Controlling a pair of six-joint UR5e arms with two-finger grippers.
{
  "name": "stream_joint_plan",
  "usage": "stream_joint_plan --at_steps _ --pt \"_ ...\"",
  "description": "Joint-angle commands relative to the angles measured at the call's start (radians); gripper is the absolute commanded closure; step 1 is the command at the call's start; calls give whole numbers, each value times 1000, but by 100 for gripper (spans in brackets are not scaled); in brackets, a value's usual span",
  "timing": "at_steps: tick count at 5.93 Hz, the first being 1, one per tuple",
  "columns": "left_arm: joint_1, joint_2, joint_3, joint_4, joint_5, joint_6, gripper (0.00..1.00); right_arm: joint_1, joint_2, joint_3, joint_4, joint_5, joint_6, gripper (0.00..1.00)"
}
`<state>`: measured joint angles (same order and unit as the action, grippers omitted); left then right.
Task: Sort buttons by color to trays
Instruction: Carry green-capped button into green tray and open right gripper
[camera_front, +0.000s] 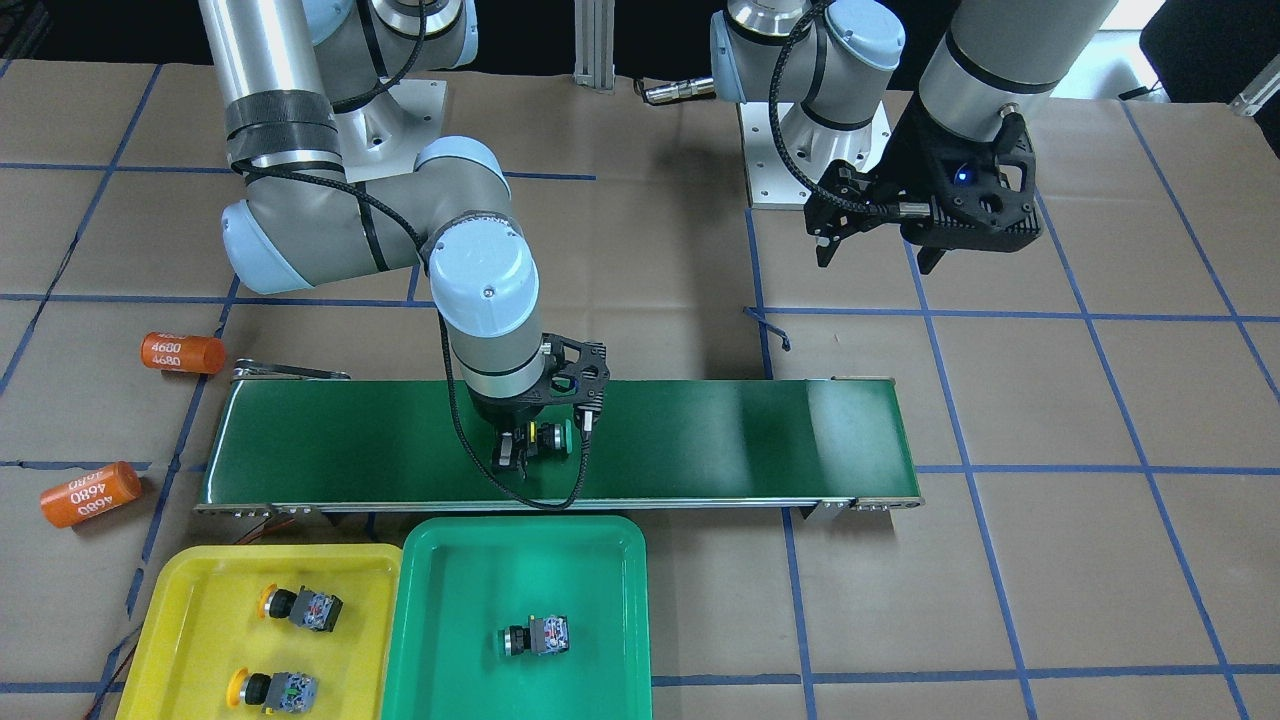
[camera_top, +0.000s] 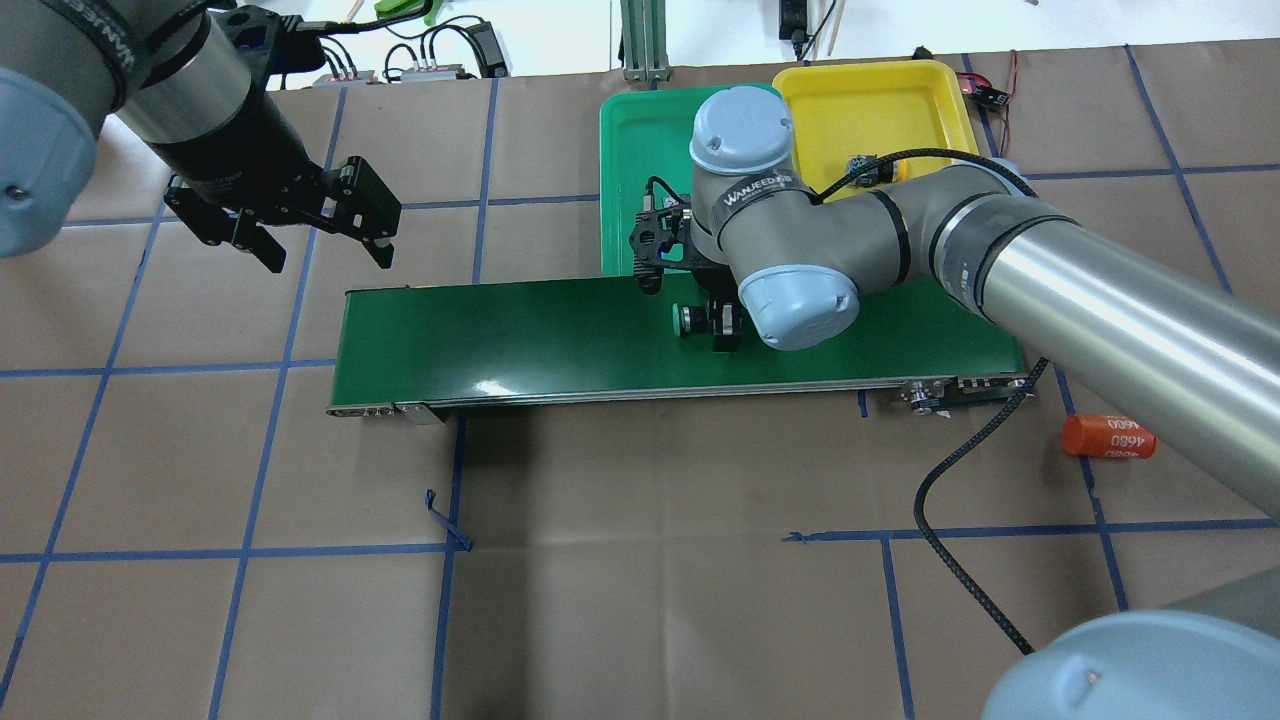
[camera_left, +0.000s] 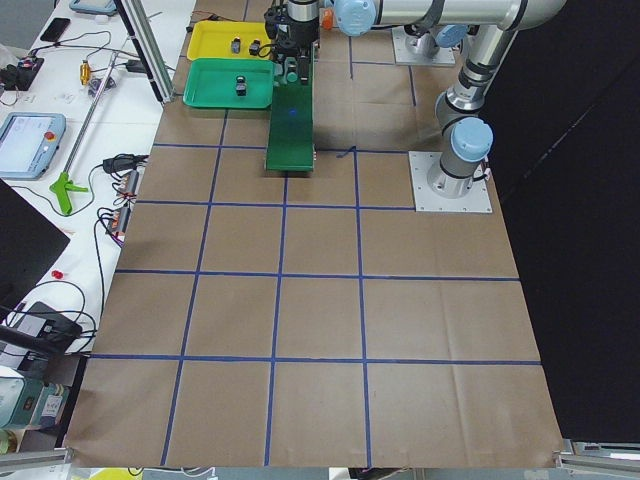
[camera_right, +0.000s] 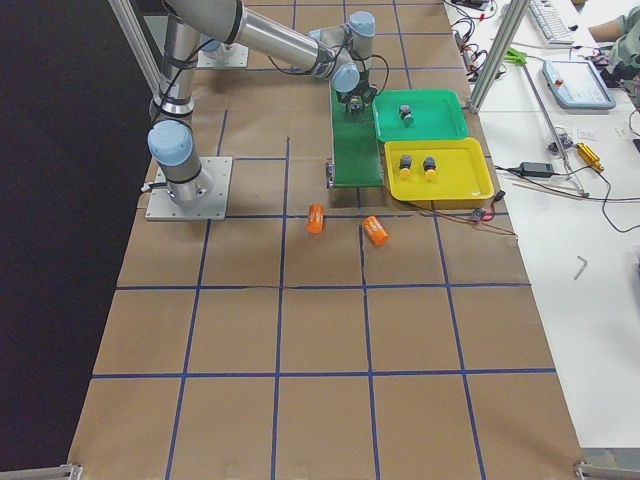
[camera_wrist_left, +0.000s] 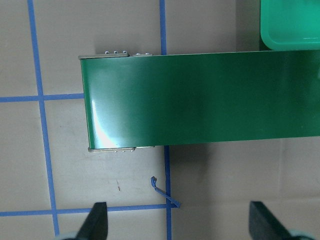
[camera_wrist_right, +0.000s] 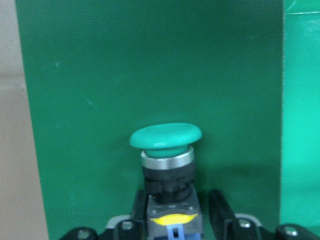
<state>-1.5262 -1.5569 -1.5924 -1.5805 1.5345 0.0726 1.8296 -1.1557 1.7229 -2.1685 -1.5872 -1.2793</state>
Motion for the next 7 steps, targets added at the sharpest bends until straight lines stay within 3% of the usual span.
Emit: stream_joint_plan --at_steps 1,3,4,7 --pt "3 1 0 -1 0 1 1 -51 -48 4 7 -30 -92 92" --pt "4 11 -11 -4 0 4 1 -76 -61 -72 -11 -52 -188 90" --pt "4 11 -11 -4 1 4 1 -76 9 -177 -11 -51 -208 90" --pt "4 12 -12 -3 0 6 1 -76 355 -593 -16 -45 -206 87"
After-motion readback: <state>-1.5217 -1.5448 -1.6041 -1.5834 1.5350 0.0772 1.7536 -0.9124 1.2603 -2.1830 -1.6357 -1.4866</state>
